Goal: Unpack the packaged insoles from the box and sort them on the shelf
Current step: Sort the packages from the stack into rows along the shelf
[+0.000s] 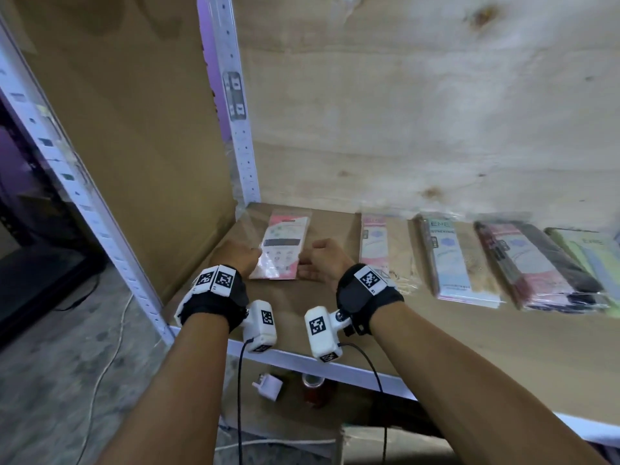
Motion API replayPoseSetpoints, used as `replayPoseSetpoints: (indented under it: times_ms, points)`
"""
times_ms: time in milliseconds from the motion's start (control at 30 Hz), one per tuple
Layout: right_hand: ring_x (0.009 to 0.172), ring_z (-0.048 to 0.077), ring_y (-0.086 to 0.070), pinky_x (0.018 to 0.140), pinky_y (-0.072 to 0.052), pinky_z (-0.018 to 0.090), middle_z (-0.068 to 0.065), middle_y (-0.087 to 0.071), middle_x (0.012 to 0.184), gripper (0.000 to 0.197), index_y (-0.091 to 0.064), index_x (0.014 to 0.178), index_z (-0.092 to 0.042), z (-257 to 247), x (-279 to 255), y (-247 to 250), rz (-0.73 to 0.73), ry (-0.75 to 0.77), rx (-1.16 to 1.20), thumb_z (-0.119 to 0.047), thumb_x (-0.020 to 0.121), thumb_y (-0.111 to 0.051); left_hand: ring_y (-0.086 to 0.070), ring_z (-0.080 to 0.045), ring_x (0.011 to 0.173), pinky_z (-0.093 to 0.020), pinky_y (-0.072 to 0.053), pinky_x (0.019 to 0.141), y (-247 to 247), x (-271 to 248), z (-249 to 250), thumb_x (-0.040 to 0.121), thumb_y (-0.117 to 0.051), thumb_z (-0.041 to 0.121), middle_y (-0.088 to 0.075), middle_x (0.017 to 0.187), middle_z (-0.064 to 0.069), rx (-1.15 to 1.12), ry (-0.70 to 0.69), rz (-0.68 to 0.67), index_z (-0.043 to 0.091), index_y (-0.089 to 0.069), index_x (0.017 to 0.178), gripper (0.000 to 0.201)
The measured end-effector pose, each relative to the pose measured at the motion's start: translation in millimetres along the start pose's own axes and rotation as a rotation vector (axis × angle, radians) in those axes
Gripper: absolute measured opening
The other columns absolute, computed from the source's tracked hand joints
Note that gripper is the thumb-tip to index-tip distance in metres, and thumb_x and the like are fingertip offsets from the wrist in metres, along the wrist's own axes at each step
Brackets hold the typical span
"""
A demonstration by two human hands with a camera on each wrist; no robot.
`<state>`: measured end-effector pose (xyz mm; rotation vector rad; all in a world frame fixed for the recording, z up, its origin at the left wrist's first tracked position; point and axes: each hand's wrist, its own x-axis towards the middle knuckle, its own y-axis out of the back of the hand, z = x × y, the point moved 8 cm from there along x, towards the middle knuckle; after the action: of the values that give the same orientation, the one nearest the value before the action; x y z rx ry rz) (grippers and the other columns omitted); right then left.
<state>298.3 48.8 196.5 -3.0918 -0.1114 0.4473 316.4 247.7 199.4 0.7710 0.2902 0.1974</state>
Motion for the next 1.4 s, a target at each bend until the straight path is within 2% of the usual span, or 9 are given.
replayPoseSetpoints:
  times_ms: [100, 200, 333, 433, 533, 767, 900, 1133, 1400]
  points:
    - [0.057, 0.022, -0.050, 0.054, -0.042, 0.030, 0.018, -0.060, 0.080, 0.012, -0.059, 0.080, -0.007, 1, -6, 8, -0.024, 0.017, -0.151, 0.000, 0.089, -0.063, -0.069, -0.032, 0.062, -0.031, -0.056, 0.062, -17, -5, -9, 0.088, -0.056, 0.013, -0.072, 0.077, -0.021, -0.157, 0.075, -0.120, -0.002, -0.069, 0.092, 0.021]
    - [0.050, 0.017, -0.053, 0.046, -0.044, 0.024, 0.011, -0.065, 0.073, 0.009, -0.065, 0.081, -0.008, -4, -20, 10, -0.090, 0.093, -0.292, -0.002, 0.088, -0.065, -0.068, -0.029, 0.054, -0.027, -0.053, 0.044, -32, -15, -12, 0.095, -0.059, 0.013, -0.071, 0.081, -0.019, -0.285, 0.135, -0.236, -0.009, -0.065, 0.105, 0.025]
    - [0.062, 0.013, -0.067, 0.049, -0.052, 0.021, 0.001, -0.072, 0.077, 0.009, -0.070, 0.089, -0.014, -22, -42, 24, -0.104, 0.191, -0.332, -0.008, 0.089, -0.064, -0.067, -0.029, 0.070, -0.035, -0.057, 0.059, -24, -29, 10, 0.097, -0.059, 0.037, -0.070, 0.100, -0.018, -0.453, 0.100, -0.207, 0.001, -0.064, 0.107, 0.038]
    - [0.082, 0.018, -0.074, 0.072, -0.061, 0.032, 0.004, -0.076, 0.094, 0.020, -0.072, 0.106, -0.011, -44, -58, 45, -0.074, 0.302, -0.355, -0.011, 0.087, -0.067, -0.074, -0.026, 0.070, -0.041, -0.061, 0.069, -17, -49, 50, 0.088, -0.059, 0.064, -0.071, 0.088, -0.013, -0.603, -0.051, -0.287, 0.011, -0.066, 0.100, 0.054]
    - [0.083, 0.008, -0.070, 0.084, -0.057, 0.028, -0.004, -0.075, 0.093, 0.023, -0.074, 0.105, -0.018, -72, -83, 70, -0.005, 0.469, -0.430, -0.012, 0.084, -0.070, -0.074, -0.039, 0.096, -0.049, -0.061, 0.080, -20, -73, 87, 0.071, -0.066, 0.075, -0.070, 0.116, -0.016, -0.737, -0.140, -0.455, 0.013, -0.062, 0.124, 0.082]
    - [0.065, 0.000, -0.051, 0.068, -0.043, 0.012, -0.008, -0.061, 0.082, 0.031, -0.073, 0.109, -0.025, -93, -137, 123, 0.099, 0.702, -0.685, -0.022, 0.078, -0.080, -0.068, -0.039, 0.112, -0.044, -0.060, 0.084, -59, -116, 157, 0.066, -0.084, 0.055, -0.067, 0.124, -0.025, -1.052, -0.224, -0.738, 0.002, -0.053, 0.126, 0.086]
    - [0.072, 0.002, -0.051, 0.069, -0.039, 0.008, 0.001, -0.062, 0.096, 0.040, -0.070, 0.113, -0.023, -73, -144, 159, 0.089, 0.619, -0.757, -0.027, 0.075, -0.082, -0.075, -0.027, 0.095, -0.034, -0.062, 0.074, -91, -122, 169, 0.095, -0.063, 0.020, -0.070, 0.114, -0.020, -1.059, -0.211, -0.681, 0.007, -0.054, 0.112, 0.024]
    - [0.088, 0.010, -0.066, 0.074, -0.049, 0.014, -0.001, -0.069, 0.098, 0.023, -0.066, 0.107, -0.026, -49, -137, 257, 0.379, 0.506, -0.589, -0.039, 0.087, -0.069, -0.074, -0.027, 0.098, -0.030, -0.062, 0.071, -147, -138, 182, 0.095, -0.064, 0.014, -0.070, 0.117, -0.021, -0.974, -0.191, -0.724, 0.004, -0.058, 0.112, 0.020]
    - [0.091, 0.019, -0.068, 0.074, -0.054, 0.021, 0.004, -0.072, 0.099, 0.012, -0.068, 0.103, -0.018, -14, -119, 302, 0.129, 0.198, -0.414, -0.014, 0.093, -0.063, -0.075, -0.021, 0.096, -0.025, -0.061, 0.068, -188, -147, 201, 0.093, -0.068, 0.021, -0.077, 0.105, -0.014, -0.931, -0.300, -0.747, 0.008, -0.068, 0.102, 0.016]
